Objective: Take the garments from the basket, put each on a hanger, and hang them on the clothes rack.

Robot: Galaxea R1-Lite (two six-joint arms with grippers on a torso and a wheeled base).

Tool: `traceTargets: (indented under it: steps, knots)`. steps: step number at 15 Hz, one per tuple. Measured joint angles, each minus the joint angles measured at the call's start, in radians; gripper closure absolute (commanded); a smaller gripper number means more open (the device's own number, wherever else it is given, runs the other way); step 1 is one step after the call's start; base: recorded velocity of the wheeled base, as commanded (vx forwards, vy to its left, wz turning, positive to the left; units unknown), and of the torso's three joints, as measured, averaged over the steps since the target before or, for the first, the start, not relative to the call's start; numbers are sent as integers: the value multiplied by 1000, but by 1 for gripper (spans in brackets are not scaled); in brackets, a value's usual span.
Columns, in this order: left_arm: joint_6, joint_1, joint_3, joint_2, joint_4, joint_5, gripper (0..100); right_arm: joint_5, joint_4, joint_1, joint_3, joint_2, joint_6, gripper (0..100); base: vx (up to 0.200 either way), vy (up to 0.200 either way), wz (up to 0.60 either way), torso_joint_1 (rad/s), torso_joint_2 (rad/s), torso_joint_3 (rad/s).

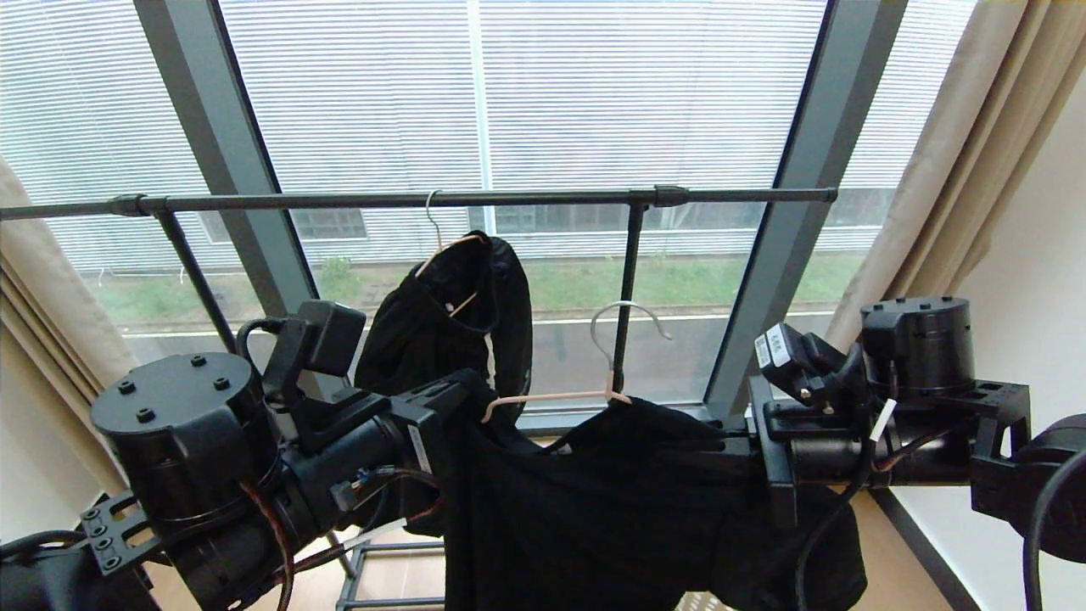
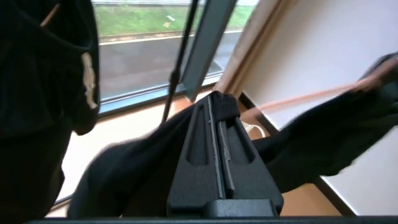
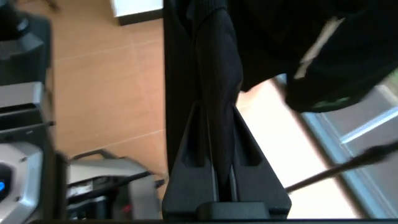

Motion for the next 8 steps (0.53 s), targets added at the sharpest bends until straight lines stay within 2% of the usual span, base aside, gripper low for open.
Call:
traceTargets:
  steps: [5,8]
  knots:
    - [0,-40,5,-29,0,1,100,-3,-35,4,4,33,15,100,0,0,0,0,0,0]
    - [0,-100,15,-41,0,1,100,-4,-50,37,5,56,34,100,0,0,0,0,0,0]
